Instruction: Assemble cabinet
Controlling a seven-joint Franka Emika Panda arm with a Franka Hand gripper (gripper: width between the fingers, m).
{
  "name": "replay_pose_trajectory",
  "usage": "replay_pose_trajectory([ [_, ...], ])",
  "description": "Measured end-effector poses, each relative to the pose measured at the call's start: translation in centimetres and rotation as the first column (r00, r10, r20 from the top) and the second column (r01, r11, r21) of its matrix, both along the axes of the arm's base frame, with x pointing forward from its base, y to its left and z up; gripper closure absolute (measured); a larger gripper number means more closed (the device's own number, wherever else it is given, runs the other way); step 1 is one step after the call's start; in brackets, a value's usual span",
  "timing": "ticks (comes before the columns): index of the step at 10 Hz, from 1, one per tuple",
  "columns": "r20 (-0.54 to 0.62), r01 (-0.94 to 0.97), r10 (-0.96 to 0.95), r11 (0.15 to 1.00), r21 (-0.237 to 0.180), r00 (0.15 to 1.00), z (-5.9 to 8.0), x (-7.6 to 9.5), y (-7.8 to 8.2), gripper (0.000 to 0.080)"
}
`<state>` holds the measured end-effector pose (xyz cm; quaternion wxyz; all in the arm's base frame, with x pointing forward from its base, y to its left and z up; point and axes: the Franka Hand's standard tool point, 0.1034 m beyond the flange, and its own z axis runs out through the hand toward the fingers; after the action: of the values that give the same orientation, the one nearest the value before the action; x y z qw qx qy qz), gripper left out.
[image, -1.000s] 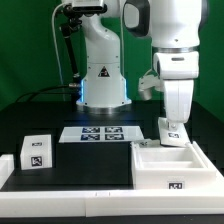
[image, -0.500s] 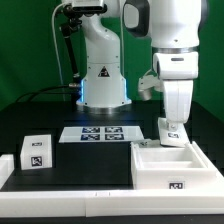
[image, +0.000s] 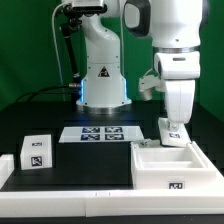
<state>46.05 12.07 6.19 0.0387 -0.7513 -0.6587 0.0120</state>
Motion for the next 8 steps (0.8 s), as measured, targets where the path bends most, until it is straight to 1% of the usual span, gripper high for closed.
replay_pose_trajectory([
  [2, 0.002, 0.005, -0.005, 1.0, 0.0, 1.0, 0.1, 0.5, -0.1, 0.0729],
  [4, -0.001, 0.012, -0.012, 1.0, 0.0, 1.0, 0.2, 1.4, -0.3, 0.0729],
  [5, -0.001, 0.017, -0.017, 1.0, 0.003, 1.0, 0.0, 1.7, -0.2, 0.0729],
  [8, 0.0, 0.017, -0.017, 1.0, 0.006, 1.0, -0.1, 1.7, -0.2, 0.0729],
])
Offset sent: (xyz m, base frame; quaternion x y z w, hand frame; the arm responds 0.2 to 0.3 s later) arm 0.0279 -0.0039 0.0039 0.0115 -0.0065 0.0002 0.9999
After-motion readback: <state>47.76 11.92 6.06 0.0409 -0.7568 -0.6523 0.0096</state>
